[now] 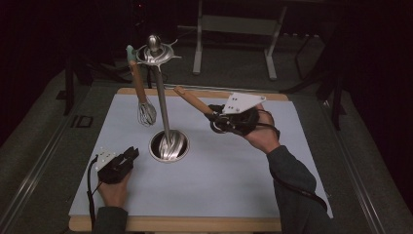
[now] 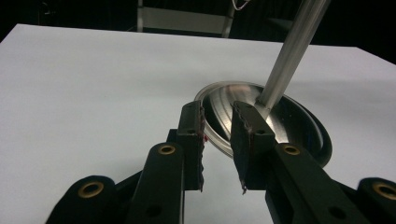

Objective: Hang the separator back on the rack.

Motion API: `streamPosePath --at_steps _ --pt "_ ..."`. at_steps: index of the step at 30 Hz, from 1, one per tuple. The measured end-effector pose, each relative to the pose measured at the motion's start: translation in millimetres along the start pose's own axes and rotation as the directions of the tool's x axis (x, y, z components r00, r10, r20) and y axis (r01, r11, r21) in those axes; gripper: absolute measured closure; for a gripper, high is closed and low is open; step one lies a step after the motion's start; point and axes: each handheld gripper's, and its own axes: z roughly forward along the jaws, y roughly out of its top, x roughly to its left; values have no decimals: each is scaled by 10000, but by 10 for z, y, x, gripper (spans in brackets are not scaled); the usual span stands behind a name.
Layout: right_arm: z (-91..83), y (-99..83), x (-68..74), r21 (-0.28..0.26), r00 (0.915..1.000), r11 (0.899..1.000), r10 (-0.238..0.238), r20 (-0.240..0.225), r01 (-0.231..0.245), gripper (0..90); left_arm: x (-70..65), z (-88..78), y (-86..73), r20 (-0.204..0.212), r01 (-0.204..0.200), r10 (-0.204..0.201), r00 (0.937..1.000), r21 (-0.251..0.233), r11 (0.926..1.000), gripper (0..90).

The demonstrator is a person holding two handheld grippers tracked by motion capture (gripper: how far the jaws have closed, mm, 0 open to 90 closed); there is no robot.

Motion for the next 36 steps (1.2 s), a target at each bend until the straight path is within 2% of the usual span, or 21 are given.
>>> streamPosePath --at_steps 25,36 --pt "-71 135 -48 -510 9998 9987 -16 212 27 711 5 7 2 -1 10 -10 10000 60 10000 746" --pt "-94 220 -46 -673 9995 9975 -192 260 209 711 7 8 3 6 40 -40 10000 34 10000 746"
